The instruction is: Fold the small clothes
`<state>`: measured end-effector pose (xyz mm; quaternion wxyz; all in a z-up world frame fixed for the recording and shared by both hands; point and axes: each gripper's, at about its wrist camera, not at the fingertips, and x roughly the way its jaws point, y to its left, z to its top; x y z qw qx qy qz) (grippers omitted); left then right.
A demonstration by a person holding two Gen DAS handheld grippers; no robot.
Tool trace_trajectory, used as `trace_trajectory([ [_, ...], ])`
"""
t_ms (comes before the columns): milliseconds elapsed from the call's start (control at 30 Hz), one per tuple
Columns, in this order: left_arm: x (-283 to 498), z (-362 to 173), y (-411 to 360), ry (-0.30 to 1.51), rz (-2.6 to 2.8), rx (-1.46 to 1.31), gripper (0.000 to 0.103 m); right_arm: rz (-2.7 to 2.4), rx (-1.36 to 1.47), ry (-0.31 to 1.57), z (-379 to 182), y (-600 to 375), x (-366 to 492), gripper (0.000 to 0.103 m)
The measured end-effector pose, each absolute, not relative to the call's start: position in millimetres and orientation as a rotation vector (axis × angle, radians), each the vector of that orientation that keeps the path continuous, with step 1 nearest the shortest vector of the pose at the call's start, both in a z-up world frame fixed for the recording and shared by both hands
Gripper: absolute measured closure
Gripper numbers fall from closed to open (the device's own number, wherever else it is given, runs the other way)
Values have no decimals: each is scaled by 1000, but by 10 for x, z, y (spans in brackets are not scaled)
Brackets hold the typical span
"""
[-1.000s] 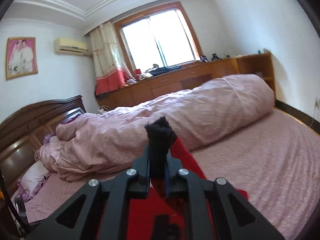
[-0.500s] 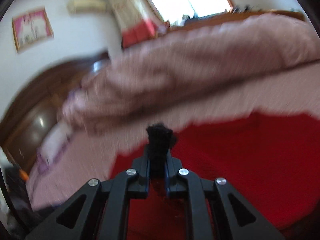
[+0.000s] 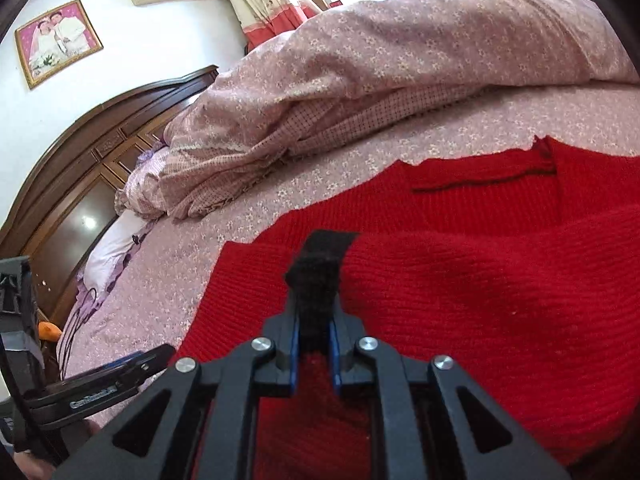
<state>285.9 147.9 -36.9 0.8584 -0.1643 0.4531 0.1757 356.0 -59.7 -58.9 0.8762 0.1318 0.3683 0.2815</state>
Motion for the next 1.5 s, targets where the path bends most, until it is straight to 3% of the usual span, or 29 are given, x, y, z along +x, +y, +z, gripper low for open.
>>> trace_trajectory([
  [200, 2859, -399, 1548, 968, 379, -386, 48, 644, 238, 639, -396, -593, 3339, 91],
  [433, 2852, -404, 1568, 978, 382, -410, 48, 641, -3, 653, -308, -280, 3144, 90],
  [533, 2851, -401, 1535, 976, 388, -396, 48, 639, -69, 716, -392, -138, 3193, 75],
  [600, 2851, -398, 1534, 978, 387, -396, 48, 667, -75, 746, -428, -104, 3219, 53],
  [700, 2858, -386, 1555, 981, 385, -428, 48, 703, -37, 721, -354, -195, 3137, 39],
  [800, 2833, -322, 1552, 956, 392, -471, 48, 679, 1, 694, -217, -387, 2994, 32],
  [967, 2644, 46, 1200, 773, 443, -363, 48, 671, -55, 671, 2, -967, 2647, 32],
  [1033, 2613, 169, 1018, 715, 415, -290, 48, 590, -73, 681, 57, -1393, 2622, 37],
  [1100, 2602, 228, 825, 670, 360, -228, 48, 518, -70, 702, 73, -1805, 2693, 82],
  [1167, 2625, 199, 676, 657, 285, -193, 48, 401, -66, 717, 63, -2250, 2805, 94],
  [1200, 2668, 138, 618, 672, 239, -206, 50, 343, -52, 723, 48, -2463, 2876, 96],
  [1300, 2792, 1, 532, 706, 107, -281, 79, 271, 29, 723, -11, -2987, 3041, 102],
  [1400, 2851, -131, 416, 751, 75, -256, 81, 277, 121, 742, -139, -3278, 3136, 102],
  [1500, 2967, -348, 339, 847, 96, -182, 81, 262, 41, 815, -397, -3221, 3166, 103],
])
